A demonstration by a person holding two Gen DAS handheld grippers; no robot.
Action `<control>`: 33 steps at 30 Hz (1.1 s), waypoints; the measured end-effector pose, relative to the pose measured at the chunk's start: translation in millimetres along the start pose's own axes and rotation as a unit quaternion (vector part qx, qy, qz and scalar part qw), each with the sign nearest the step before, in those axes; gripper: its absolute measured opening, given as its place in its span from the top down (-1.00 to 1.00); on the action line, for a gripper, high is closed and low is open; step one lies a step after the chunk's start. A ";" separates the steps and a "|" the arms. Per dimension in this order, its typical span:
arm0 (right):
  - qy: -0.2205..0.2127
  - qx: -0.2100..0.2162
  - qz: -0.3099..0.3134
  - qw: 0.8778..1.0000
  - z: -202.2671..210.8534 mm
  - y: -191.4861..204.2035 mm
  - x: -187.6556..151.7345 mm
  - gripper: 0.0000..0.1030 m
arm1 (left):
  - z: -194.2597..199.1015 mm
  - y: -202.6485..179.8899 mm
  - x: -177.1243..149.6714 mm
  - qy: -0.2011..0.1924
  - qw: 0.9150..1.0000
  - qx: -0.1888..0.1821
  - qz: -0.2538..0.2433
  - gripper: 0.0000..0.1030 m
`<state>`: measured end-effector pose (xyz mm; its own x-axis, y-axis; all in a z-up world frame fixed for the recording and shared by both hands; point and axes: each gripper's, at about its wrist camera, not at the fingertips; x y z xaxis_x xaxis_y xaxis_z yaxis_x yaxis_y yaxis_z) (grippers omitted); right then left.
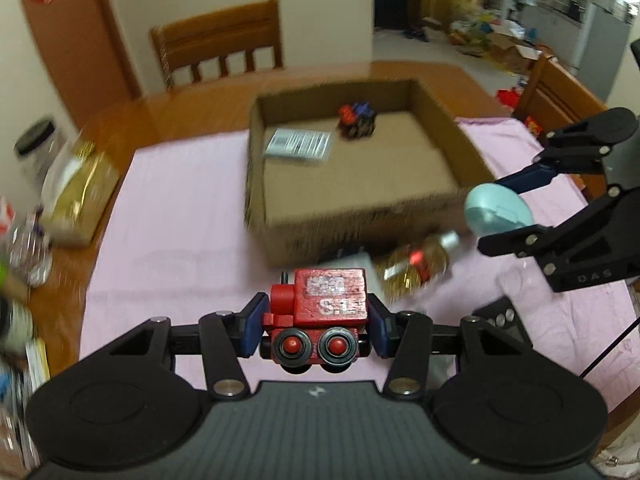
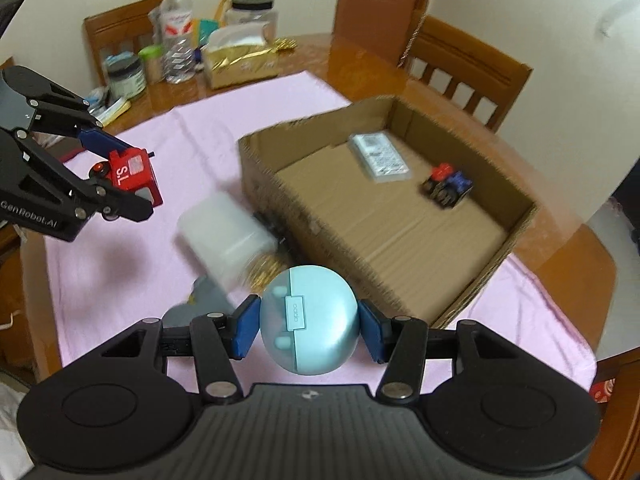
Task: Organize rigid objects
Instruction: 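Carry the train into the box and open left tool while right tool carries the case, then lower the light-blue case into the box and open right tool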
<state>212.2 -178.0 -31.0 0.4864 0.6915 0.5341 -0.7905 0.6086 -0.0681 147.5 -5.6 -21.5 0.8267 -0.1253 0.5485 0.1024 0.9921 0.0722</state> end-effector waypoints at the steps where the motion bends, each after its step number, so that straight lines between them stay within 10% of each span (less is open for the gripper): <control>1: -0.004 -0.004 -0.005 1.000 1.0 -2.4 2.4 -0.12 | -0.5 -0.1 8.0 -0.009 1.000 0.000 -0.008 0.02; 19: -0.026 -0.071 -0.071 0.995 -4.0 -43.8 34.9 -0.12 | -87.8 12.1 95.6 -0.039 0.998 -0.028 -0.051 0.02; 23: -0.021 -0.077 -0.082 0.993 -11.8 -50.1 37.9 -0.12 | -96.7 16.3 94.7 -0.057 0.998 -0.001 -0.038 -0.84; 33: -0.006 -0.078 -0.095 0.992 -38.1 -64.2 46.8 -0.12 | -73.7 37.1 72.8 -0.054 0.998 -0.011 -0.001 -0.90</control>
<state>299.9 -169.9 -33.8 0.6155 0.5550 0.5596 -0.6174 0.7808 -0.0954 252.2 22.4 -40.3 0.7624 -0.1266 0.6346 0.1176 0.9915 0.0565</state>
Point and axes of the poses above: each gripper's, at about its wrist camera, not at the fingertips, and z roughly against the way its jaws point, y to its left, x to its top, and after that the axes turned 2 degrees about y, right-handed
